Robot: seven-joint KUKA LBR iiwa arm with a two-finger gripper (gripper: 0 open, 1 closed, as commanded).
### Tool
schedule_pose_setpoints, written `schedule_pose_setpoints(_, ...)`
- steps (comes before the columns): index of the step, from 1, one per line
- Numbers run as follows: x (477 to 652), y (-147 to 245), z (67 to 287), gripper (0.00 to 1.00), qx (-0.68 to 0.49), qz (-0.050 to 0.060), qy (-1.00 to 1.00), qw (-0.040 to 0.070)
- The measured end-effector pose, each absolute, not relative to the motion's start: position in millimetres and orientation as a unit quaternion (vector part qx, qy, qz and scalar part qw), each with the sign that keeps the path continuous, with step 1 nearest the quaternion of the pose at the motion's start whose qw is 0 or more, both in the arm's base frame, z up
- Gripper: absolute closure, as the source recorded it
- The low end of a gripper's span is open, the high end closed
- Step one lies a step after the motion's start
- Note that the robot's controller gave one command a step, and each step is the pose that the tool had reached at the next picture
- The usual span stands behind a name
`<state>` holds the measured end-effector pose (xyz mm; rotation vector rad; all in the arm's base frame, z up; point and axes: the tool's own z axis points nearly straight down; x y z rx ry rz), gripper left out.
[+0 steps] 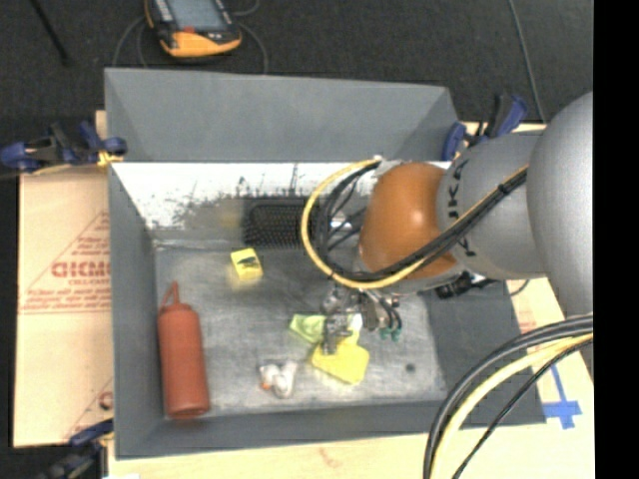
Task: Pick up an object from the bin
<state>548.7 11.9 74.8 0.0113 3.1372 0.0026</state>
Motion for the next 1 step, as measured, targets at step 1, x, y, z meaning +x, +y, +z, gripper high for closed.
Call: schedule_pose_setpoints(1,570.2,18.9,213.2,1.00,-0.018,-0.001,1.000,0.003)
